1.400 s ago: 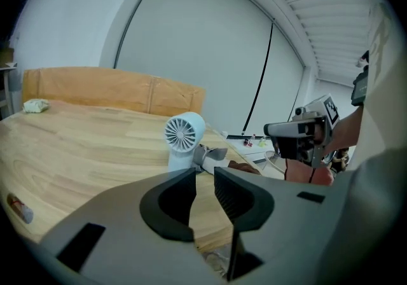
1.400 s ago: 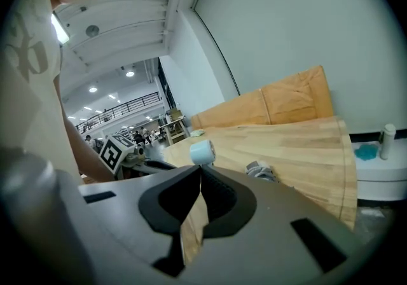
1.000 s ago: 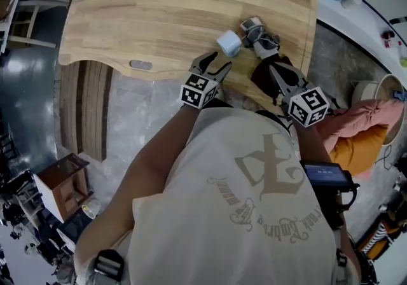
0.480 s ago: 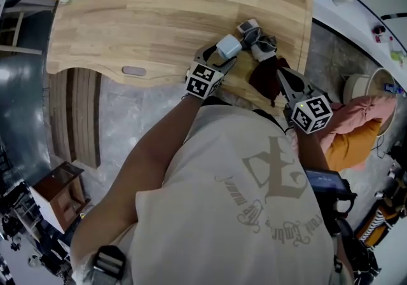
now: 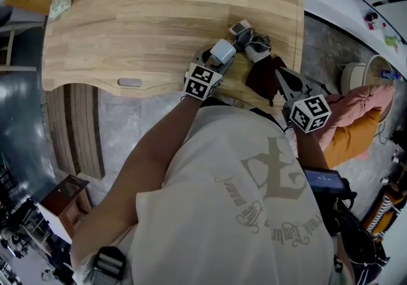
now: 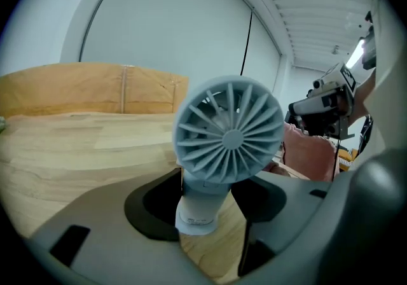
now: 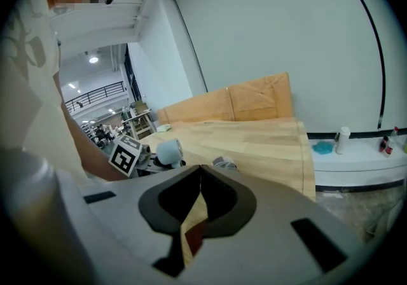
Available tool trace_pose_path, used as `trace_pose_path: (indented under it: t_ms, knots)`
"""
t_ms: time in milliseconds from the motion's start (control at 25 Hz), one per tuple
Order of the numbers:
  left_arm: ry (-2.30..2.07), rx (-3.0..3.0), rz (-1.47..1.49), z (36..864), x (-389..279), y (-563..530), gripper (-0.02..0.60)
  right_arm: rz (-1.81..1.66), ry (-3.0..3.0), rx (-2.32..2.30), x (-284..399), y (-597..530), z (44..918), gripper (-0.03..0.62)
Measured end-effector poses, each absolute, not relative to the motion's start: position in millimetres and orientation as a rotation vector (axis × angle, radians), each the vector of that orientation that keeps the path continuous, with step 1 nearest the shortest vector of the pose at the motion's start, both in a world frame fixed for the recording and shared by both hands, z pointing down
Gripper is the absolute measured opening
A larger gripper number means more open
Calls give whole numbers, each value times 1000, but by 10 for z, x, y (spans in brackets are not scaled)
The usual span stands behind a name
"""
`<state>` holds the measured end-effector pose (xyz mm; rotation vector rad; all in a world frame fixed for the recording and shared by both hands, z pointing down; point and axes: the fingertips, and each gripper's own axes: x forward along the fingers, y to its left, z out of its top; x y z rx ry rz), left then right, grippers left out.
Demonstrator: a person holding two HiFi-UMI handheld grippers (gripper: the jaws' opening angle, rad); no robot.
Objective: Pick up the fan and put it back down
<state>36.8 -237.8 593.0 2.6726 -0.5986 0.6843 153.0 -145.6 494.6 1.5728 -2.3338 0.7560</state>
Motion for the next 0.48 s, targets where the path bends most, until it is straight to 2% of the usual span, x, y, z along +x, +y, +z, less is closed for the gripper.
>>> trace_pose_path:
  t_ms: [480]
  knots:
    - [-553,2713,743,5963,357,-2353,244,756,-2322,1579,1539,-1509,4928,15]
